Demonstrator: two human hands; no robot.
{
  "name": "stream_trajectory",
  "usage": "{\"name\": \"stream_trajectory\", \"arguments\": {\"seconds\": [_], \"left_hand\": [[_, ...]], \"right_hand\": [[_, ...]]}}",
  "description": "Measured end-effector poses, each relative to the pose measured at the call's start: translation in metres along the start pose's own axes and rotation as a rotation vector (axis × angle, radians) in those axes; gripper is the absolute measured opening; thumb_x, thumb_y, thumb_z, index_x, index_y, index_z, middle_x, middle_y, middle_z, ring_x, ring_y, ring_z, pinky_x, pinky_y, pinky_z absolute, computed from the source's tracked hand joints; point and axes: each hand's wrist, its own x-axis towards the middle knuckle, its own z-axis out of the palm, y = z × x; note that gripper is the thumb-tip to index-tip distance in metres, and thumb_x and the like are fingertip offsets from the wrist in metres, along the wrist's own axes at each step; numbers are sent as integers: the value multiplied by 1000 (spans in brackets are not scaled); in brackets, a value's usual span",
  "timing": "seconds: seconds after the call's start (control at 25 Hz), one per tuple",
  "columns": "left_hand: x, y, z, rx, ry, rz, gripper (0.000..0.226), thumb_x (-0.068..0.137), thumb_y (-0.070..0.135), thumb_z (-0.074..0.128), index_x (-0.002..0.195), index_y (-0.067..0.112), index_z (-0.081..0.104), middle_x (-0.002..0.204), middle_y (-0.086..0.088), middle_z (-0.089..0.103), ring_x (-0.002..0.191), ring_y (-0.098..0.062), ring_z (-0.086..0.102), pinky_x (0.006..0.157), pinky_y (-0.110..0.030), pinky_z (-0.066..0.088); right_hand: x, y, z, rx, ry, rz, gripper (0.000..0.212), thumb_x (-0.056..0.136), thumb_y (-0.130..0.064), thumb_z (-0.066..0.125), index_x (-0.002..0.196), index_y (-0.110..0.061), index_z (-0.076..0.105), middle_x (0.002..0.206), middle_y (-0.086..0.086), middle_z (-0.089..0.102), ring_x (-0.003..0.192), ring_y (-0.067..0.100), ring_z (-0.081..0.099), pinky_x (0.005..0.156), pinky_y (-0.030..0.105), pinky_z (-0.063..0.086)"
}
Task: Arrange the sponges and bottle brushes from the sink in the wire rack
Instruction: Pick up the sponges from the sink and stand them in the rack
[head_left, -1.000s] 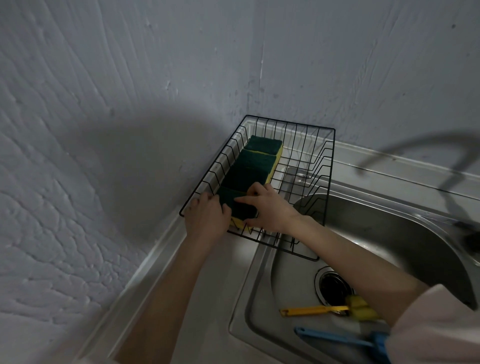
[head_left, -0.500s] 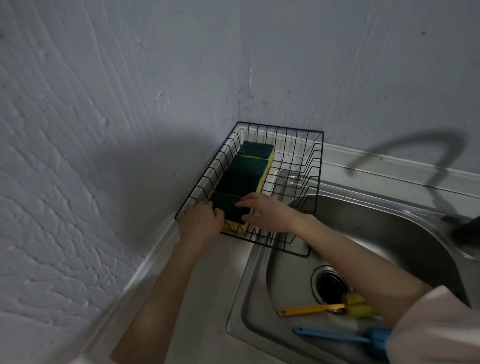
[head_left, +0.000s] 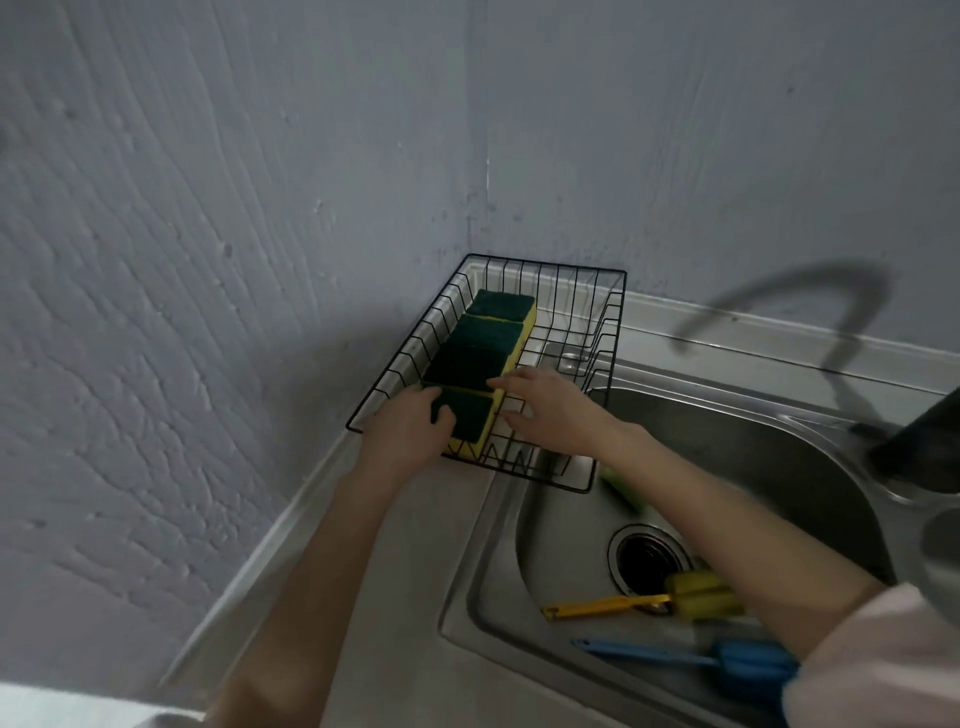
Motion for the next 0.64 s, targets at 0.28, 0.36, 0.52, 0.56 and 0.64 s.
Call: {"name": "stream_trajectory", "arguments": {"seconds": [0.28, 0.36, 0.52, 0.56, 0.64], "left_hand": [[-42, 60, 3, -25, 51, 63, 46, 95, 26, 40, 138, 10, 36, 143, -14, 44, 127, -29, 46, 104, -40, 40], [-57, 84, 10, -67, 45, 78, 46, 95, 27, 41, 138, 10, 36, 141, -14, 47, 123, -30, 48, 102, -41, 41], [-77, 123, 31, -52, 21, 79, 48, 95, 29, 40, 140, 15, 33, 142, -13, 46, 126, -31, 45, 105, -44, 39], [-84, 134, 39, -61, 16, 98, 47, 95, 28, 41, 139, 14, 34, 143, -13, 45, 128, -30, 43, 107, -42, 37], [-95, 150, 54, -90, 18, 130, 47, 94, 26, 43, 139, 13, 35, 143, -12, 45, 129, -27, 42, 107, -38, 35]], "right_hand": [[-63, 25, -23, 4, 116, 33, 50, 92, -21, 46, 141, -18, 35, 144, 9, 41, 134, 28, 35, 111, 41, 32], [-90, 37, -29, 12, 150, 44, 53, 92, -21, 47, 142, -15, 32, 145, 10, 40, 134, 27, 36, 112, 41, 32], [-139, 67, -31, 29, 167, 99, 58, 90, -24, 49, 144, -15, 28, 146, 12, 39, 137, 28, 33, 114, 42, 30], [-153, 76, -30, 36, 159, 121, 59, 90, -24, 50, 144, -16, 27, 146, 11, 38, 137, 28, 32, 114, 43, 29], [-177, 93, -29, 45, 145, 158, 59, 91, -25, 49, 145, -17, 26, 148, 10, 36, 138, 27, 30, 115, 43, 28]]}}
